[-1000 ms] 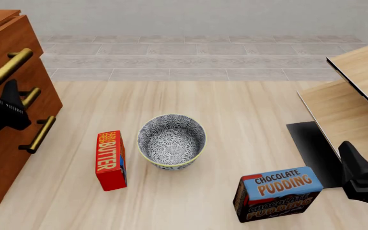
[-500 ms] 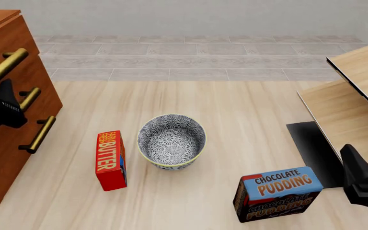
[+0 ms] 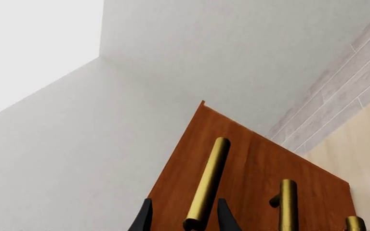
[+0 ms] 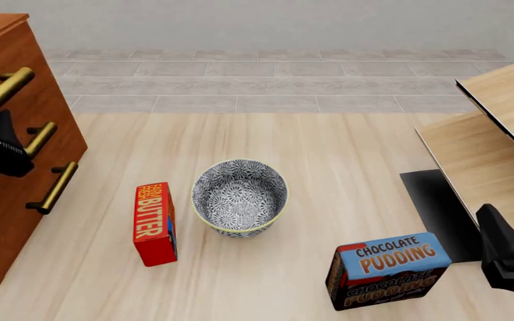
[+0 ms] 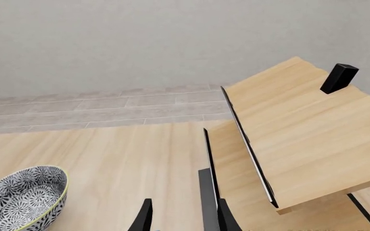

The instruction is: Close the top drawer of the cabinet.

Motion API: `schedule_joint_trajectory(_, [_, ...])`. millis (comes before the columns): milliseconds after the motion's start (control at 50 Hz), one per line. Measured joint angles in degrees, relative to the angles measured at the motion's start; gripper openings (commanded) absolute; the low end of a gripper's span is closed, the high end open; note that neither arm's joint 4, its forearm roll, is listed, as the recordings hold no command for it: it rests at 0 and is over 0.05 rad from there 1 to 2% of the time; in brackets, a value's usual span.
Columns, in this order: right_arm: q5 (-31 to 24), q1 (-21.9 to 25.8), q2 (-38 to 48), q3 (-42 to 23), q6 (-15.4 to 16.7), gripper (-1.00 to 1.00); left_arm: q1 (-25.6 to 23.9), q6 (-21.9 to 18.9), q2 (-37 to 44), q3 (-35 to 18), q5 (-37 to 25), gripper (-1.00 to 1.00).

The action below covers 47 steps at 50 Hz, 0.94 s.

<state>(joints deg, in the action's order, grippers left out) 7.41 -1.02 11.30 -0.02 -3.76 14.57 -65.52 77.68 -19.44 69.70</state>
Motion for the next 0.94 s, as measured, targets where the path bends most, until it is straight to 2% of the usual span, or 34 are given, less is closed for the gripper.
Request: schedule_joint_trajectory(940, [1.2,0.9,1.5,0.0,-0.5,1.0,2.2,0.7,0.7,-0.7,-0.4,1.0])
